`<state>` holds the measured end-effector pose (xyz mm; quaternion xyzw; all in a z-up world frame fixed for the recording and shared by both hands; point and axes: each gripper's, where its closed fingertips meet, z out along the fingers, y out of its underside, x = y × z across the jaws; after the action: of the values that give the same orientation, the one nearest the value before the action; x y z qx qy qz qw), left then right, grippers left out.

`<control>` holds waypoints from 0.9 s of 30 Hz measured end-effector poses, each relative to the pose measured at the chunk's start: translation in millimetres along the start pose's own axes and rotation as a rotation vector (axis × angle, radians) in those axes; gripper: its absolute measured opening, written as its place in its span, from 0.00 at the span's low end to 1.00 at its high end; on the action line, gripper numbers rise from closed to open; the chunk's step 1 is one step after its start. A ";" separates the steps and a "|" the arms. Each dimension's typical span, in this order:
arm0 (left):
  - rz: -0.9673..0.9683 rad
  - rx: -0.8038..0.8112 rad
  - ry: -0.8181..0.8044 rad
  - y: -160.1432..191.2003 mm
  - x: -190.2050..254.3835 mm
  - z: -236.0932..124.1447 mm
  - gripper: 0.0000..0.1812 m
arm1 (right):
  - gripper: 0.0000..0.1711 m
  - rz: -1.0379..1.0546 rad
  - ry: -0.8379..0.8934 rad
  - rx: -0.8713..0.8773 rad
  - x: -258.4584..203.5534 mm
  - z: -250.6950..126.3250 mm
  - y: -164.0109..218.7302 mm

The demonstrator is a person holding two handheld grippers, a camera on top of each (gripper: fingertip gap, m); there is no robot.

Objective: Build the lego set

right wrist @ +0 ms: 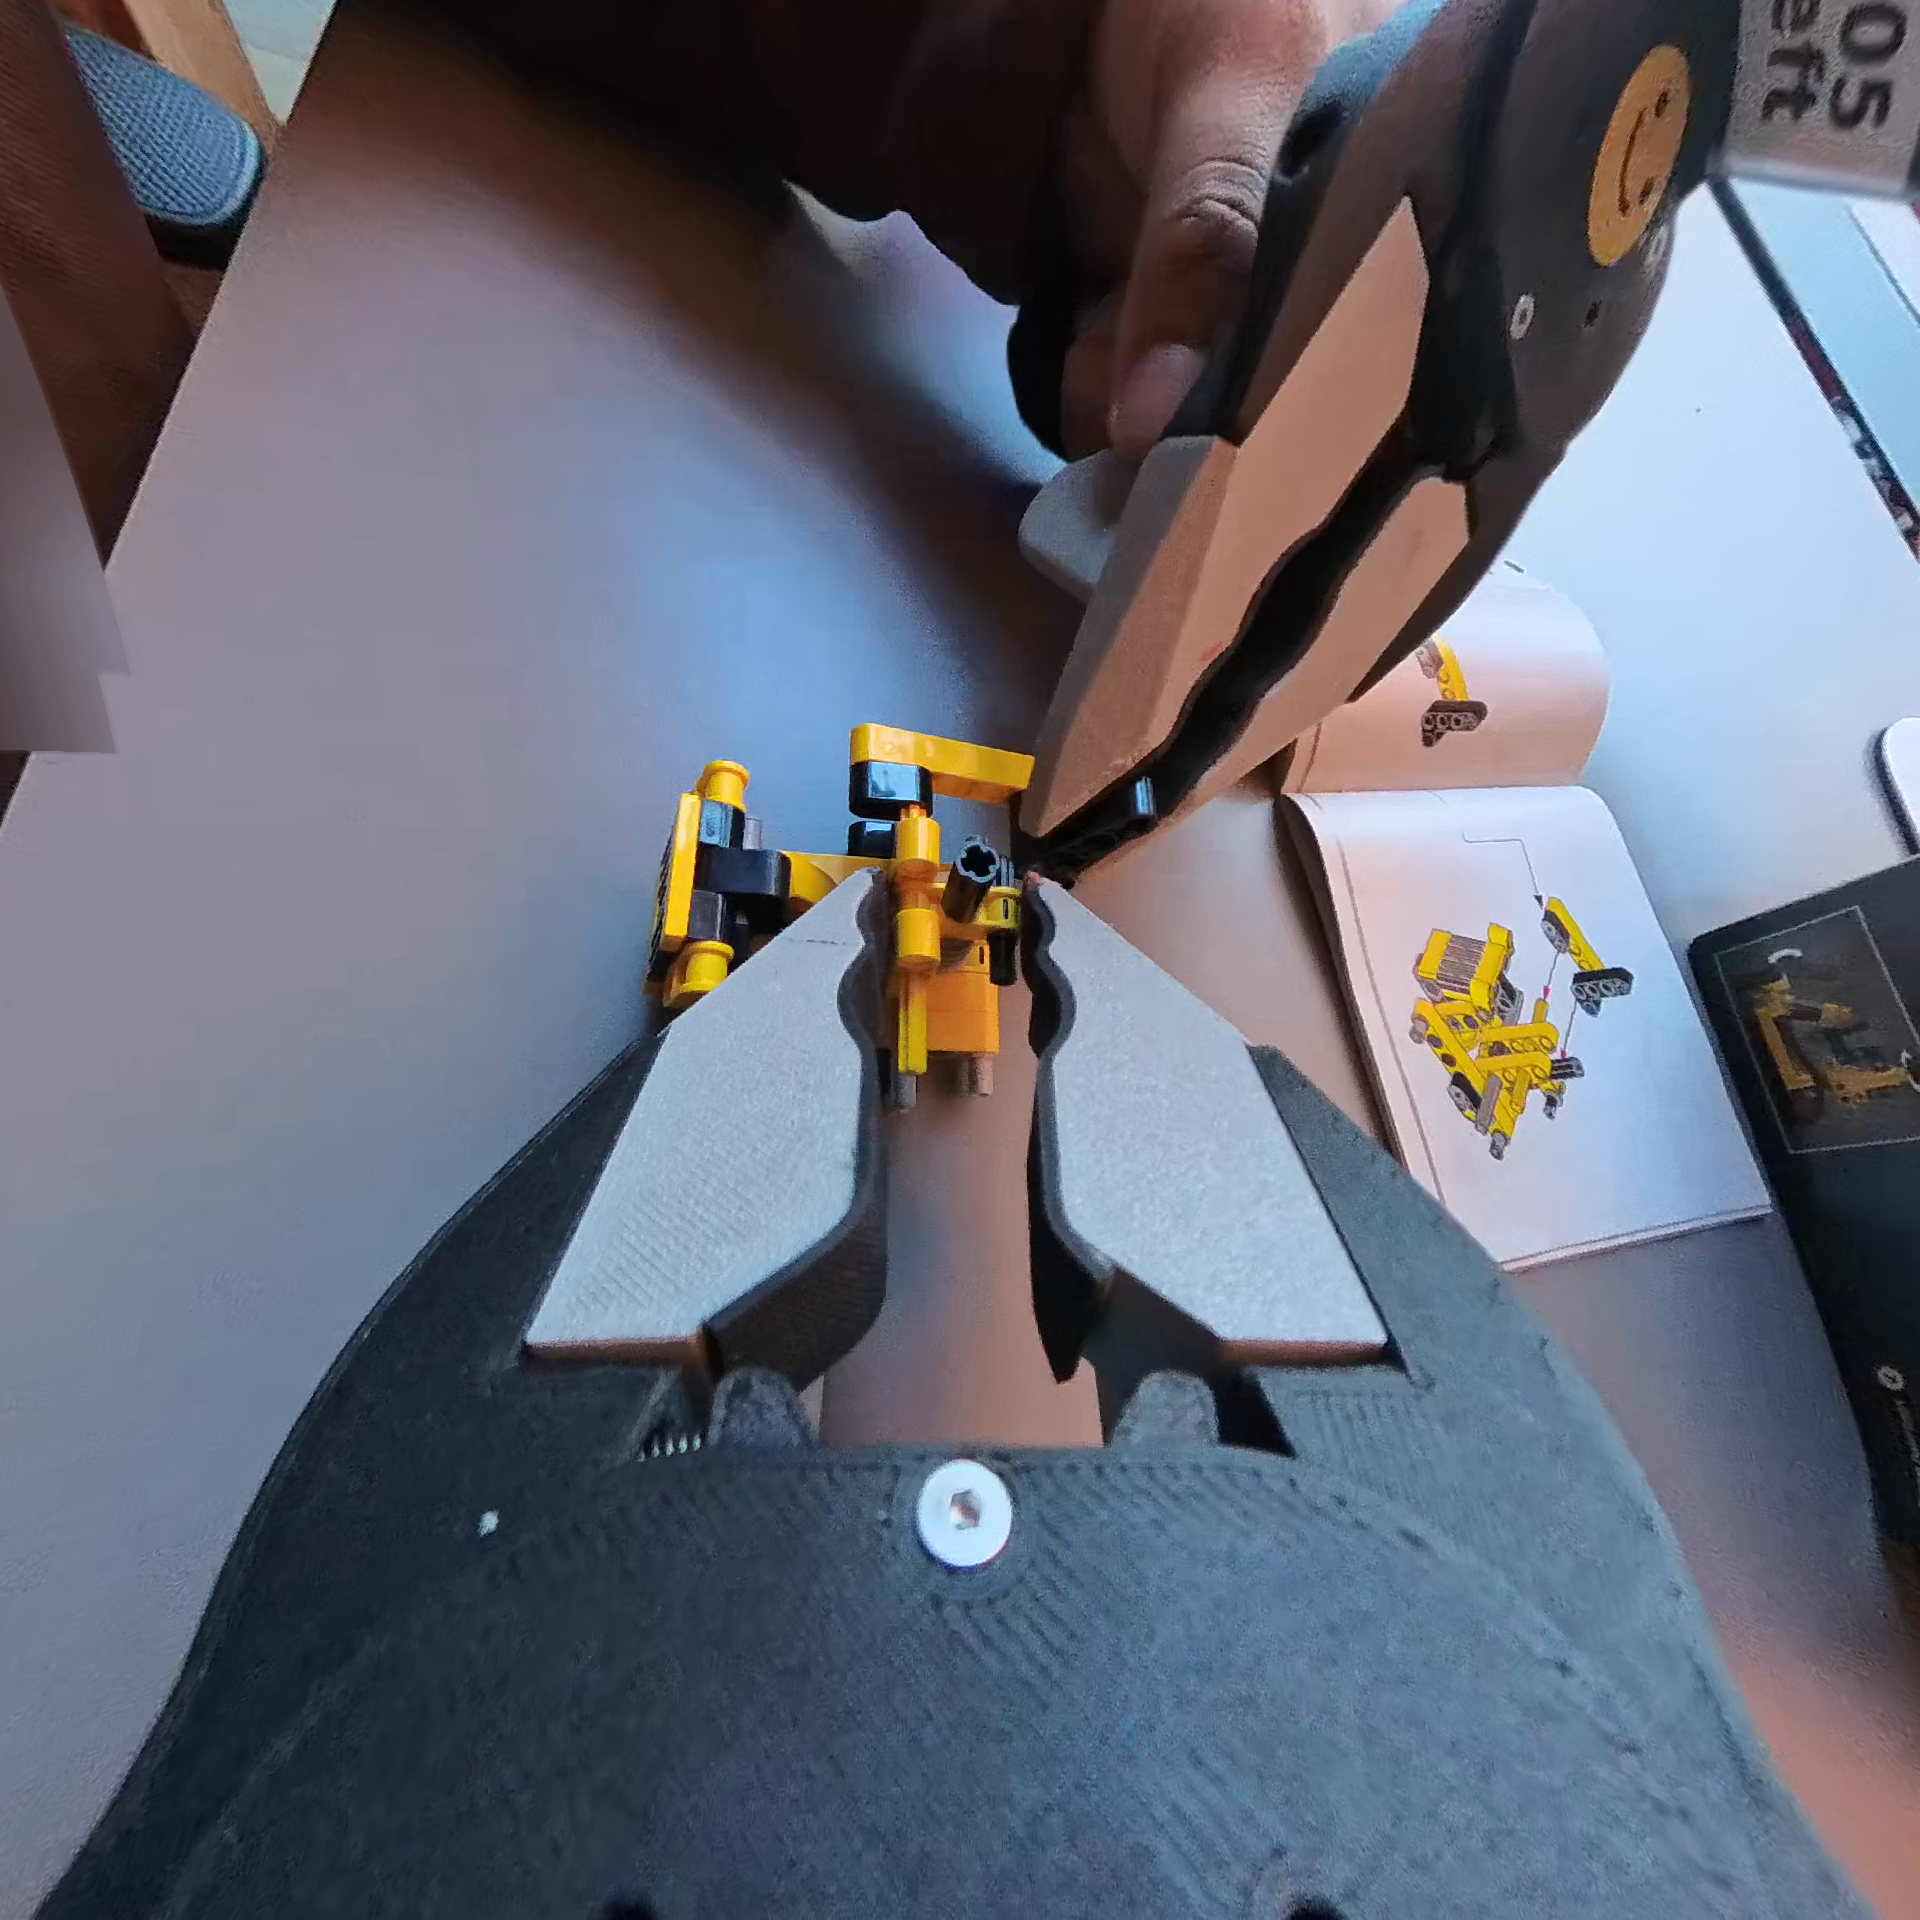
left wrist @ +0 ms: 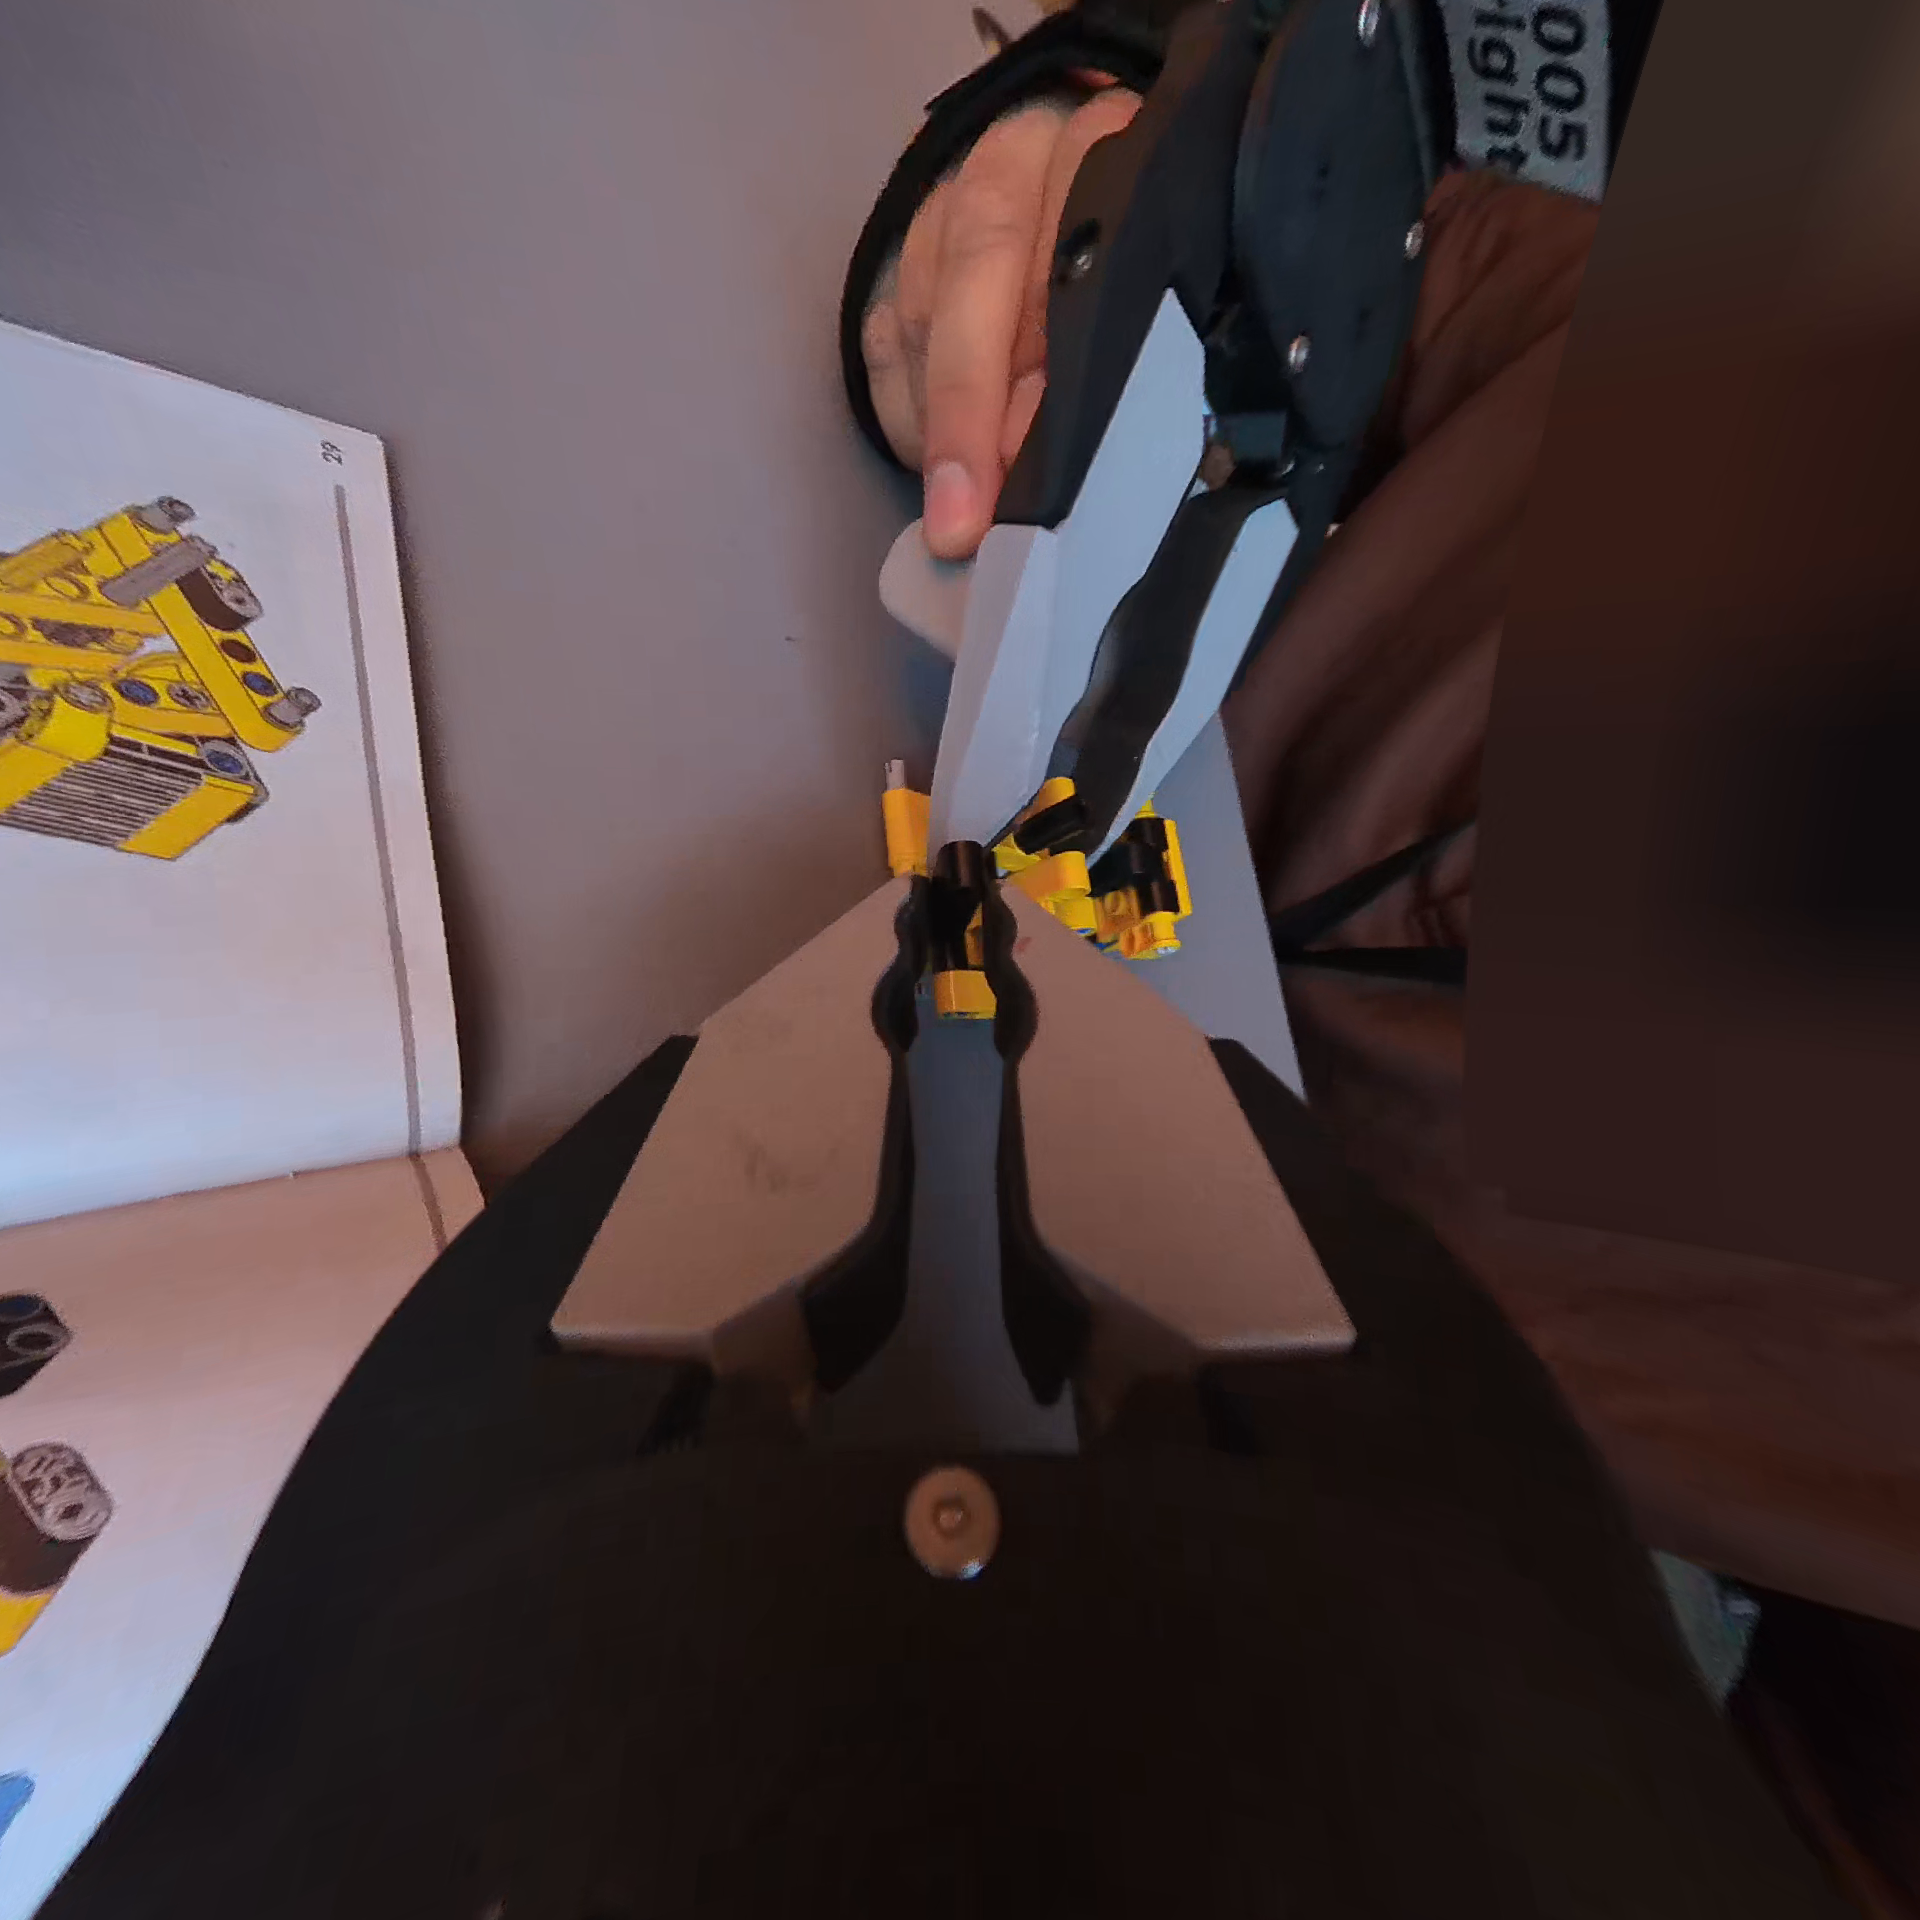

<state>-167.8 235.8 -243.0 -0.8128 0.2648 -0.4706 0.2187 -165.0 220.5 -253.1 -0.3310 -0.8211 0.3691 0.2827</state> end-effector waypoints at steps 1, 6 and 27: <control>-0.008 0.007 0.019 -0.1 1.2 -0.2 0.04 | 0.12 -0.007 0.001 0.001 -0.5 0.0 -0.5; -0.013 0.025 0.040 -1.4 2.4 0.4 0.04 | 0.12 -0.021 0.007 0.001 -1.3 -0.6 -0.6; 0.039 0.006 -0.038 -0.9 0.6 1.3 0.04 | 0.13 -0.016 -0.001 0.008 -0.9 -0.3 0.2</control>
<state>-166.2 236.3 -242.7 -0.8157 0.2751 -0.4513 0.2354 -164.1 220.1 -253.2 -0.3231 -0.8224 0.3702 0.2868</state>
